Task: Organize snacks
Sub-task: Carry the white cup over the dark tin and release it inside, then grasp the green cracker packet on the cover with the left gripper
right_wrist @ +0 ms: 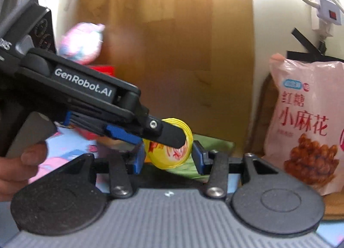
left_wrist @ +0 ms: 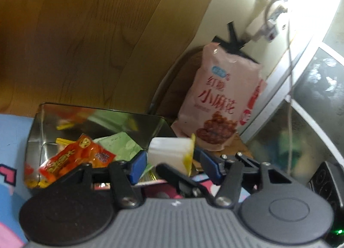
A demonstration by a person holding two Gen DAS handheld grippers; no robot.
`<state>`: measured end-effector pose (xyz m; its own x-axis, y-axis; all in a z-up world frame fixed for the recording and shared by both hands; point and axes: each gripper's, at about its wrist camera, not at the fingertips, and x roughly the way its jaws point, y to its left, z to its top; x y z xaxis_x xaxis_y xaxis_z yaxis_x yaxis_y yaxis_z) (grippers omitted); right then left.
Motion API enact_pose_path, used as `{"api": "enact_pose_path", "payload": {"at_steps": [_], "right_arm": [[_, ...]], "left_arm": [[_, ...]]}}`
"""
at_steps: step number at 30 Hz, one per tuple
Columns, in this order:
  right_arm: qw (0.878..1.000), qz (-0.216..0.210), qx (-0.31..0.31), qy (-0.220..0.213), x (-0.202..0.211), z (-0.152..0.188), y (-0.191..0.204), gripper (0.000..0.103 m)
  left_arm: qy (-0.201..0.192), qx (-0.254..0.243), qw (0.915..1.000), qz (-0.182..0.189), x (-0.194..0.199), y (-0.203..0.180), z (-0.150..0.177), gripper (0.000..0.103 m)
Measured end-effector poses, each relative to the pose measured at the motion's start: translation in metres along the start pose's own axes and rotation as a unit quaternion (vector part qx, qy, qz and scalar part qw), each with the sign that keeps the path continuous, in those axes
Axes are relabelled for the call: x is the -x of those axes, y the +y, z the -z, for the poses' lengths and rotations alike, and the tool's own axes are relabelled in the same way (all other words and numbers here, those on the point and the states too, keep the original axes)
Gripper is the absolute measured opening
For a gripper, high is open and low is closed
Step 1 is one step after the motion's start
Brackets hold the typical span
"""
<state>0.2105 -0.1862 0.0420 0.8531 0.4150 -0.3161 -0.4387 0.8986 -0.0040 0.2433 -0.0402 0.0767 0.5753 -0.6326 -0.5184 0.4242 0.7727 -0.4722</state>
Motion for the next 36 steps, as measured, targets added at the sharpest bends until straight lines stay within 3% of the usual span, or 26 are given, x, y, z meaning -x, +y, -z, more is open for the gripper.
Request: {"api": "enact_pose_path", "payload": {"at_steps": [2,8,12,20,28,32,36], "right_arm": [[0.999,0.043,-0.008,0.003,-0.005,0.003,-0.006,0.051],[0.997,0.030,-0.066,-0.036,0.035,0.020,-0.010,0.054],[0.993,-0.033,-0.115,-0.004,0.047,0.032,-0.009,0.054],[0.965,-0.168,-0.180,0.095,0.066,0.067,0.033,0.053],[0.964,-0.192,-0.117,0.143,0.065,0.072,0.092,0.053],[0.971,-0.183,-0.069,0.141,0.065,0.071,0.111,0.053],[0.975,-0.164,-0.062,0.137,0.070,0.072,0.113,0.039]], "left_arm": [[-0.008,0.003,1.0000,-0.004,0.001,0.002,0.002,0.067],[-0.032,0.016,0.9992,0.021,0.049,0.020,0.021,0.068],[-0.042,0.041,0.9983,0.007,0.092,0.043,0.052,0.072],[-0.006,0.104,0.9942,-0.026,0.142,0.080,0.128,0.070],[0.016,0.126,0.9917,-0.017,0.143,0.083,0.156,0.064],[0.021,0.132,0.9909,-0.012,0.139,0.081,0.160,0.052],[0.022,0.121,0.9923,-0.013,0.141,0.068,0.167,0.052]]}}
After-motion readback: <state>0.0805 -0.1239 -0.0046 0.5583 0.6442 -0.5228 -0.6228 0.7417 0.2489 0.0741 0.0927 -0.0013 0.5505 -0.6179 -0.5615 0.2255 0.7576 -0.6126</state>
